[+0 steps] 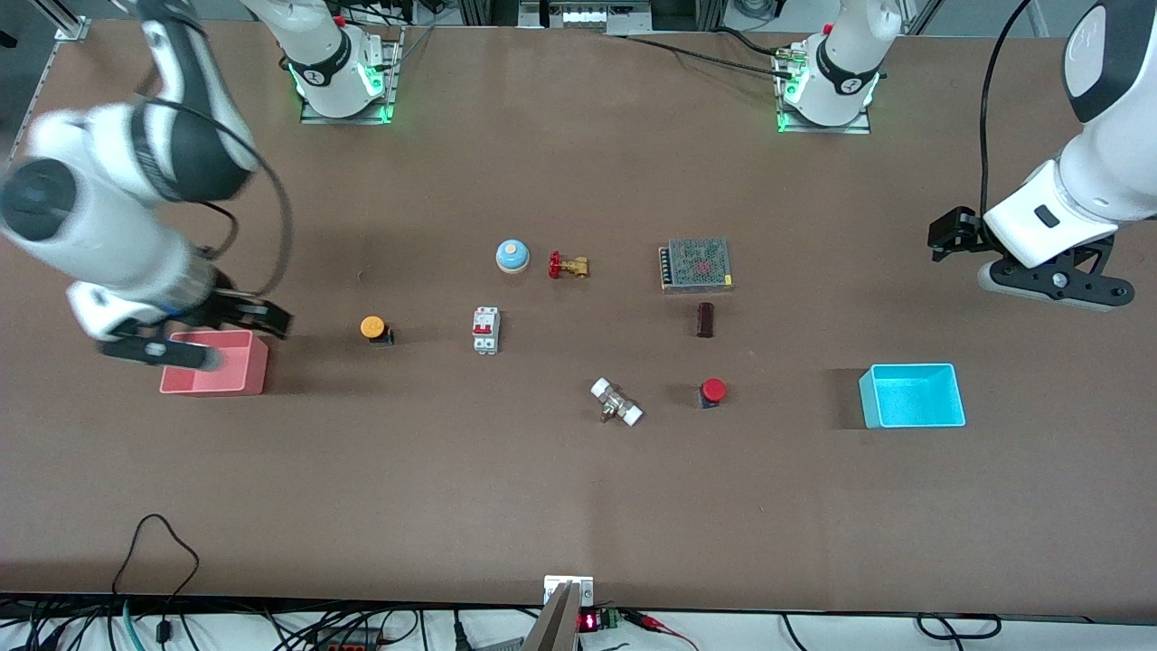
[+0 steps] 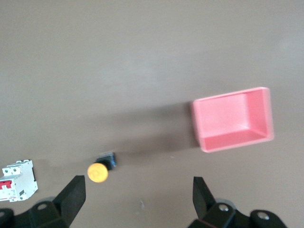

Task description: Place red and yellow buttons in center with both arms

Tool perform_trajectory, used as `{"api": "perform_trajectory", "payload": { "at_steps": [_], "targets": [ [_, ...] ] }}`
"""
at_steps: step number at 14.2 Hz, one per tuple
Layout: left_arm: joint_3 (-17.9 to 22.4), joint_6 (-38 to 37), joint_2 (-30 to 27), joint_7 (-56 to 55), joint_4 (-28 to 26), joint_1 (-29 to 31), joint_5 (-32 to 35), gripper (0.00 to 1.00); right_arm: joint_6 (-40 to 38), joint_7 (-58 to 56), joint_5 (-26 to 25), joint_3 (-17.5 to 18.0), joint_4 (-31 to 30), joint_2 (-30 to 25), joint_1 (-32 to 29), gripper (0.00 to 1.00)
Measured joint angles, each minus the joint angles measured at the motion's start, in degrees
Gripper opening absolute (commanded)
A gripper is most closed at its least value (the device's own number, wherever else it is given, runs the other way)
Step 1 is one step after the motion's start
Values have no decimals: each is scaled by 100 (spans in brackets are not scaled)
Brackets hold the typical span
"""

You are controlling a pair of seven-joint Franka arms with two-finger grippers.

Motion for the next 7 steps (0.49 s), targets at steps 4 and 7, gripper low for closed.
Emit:
{"api": "perform_trajectory", "payload": {
  "at_steps": [4,7],
  "targets": [
    [32,2,138,-23,366,56,-29,100,-1107,-273,172,-528,698,-520,-90,100],
    [30,23,193,-30,448,68,-132,100,-1883,-272,245,-500,738,-968,-28,100]
  ]
}}
